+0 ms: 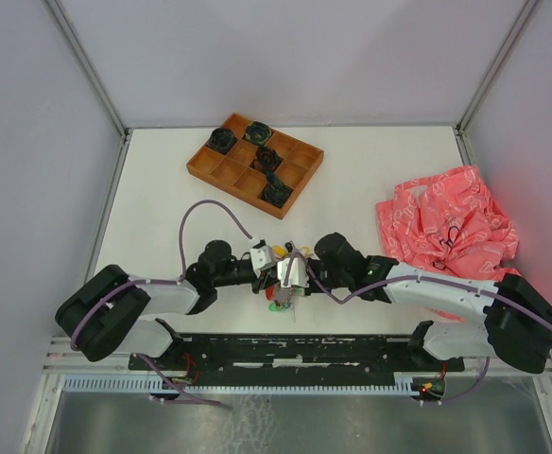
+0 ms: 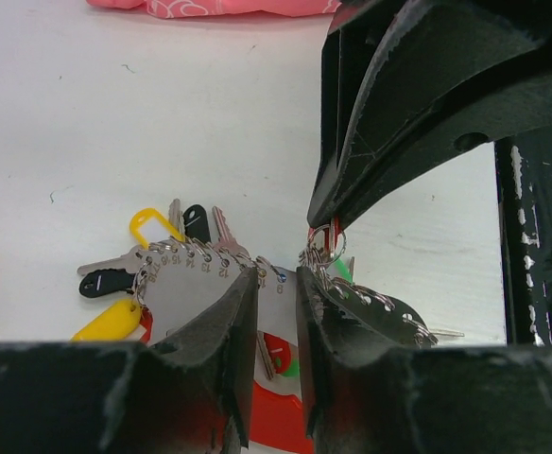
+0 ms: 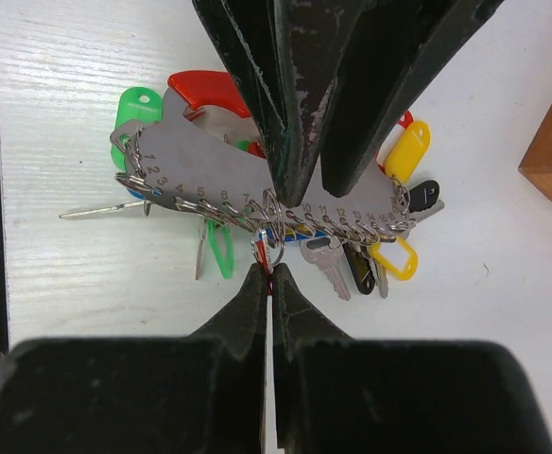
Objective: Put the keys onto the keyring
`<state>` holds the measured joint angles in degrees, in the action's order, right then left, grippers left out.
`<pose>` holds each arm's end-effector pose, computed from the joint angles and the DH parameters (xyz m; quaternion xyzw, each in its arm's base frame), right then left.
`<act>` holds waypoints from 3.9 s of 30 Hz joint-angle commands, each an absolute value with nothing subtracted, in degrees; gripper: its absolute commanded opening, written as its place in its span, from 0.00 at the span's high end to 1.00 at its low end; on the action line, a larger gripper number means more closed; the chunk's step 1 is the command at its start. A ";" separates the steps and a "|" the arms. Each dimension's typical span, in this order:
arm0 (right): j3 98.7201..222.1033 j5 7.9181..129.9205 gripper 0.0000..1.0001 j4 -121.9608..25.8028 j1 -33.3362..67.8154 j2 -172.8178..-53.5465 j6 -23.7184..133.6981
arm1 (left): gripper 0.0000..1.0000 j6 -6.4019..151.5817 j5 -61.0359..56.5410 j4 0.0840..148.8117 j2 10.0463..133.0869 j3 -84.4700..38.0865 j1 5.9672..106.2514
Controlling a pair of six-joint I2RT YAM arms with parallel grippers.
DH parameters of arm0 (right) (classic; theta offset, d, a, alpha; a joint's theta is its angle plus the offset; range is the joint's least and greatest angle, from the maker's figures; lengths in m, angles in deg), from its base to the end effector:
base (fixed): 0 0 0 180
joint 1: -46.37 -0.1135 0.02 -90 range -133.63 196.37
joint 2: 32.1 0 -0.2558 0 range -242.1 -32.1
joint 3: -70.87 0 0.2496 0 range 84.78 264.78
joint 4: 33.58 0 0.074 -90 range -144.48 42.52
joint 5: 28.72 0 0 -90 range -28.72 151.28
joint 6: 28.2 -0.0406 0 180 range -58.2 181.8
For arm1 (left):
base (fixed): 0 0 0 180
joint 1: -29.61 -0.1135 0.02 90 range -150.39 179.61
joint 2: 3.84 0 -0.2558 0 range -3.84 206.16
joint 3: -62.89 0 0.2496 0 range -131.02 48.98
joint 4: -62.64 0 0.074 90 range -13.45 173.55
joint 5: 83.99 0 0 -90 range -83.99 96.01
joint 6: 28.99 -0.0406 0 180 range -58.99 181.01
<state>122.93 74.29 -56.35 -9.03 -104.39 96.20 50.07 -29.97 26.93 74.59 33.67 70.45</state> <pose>0.1398 0.2187 0.1934 -0.6752 0.6135 0.1744 0.3706 0.1627 -0.1722 0.1502 0.4982 0.5885 -0.3862 0.5063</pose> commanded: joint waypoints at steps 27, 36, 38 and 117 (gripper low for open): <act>125.82 75.47 0.99 -52.96 -9.18 -104.96 95.93 | 0.70 47.07 -33.81 27.98 77.03 30.89 70.35; 125.74 76.43 0.99 -52.58 -9.20 -104.55 95.41 | 0.75 47.75 -32.83 26.47 78.70 30.10 70.99; 125.80 76.57 0.99 -52.58 -9.18 -104.40 95.39 | 0.77 47.85 -32.51 26.45 78.93 30.02 71.00; 127.37 69.60 0.78 -57.66 -2.92 -108.87 72.26 | 0.97 47.80 -27.54 11.72 73.26 38.89 75.05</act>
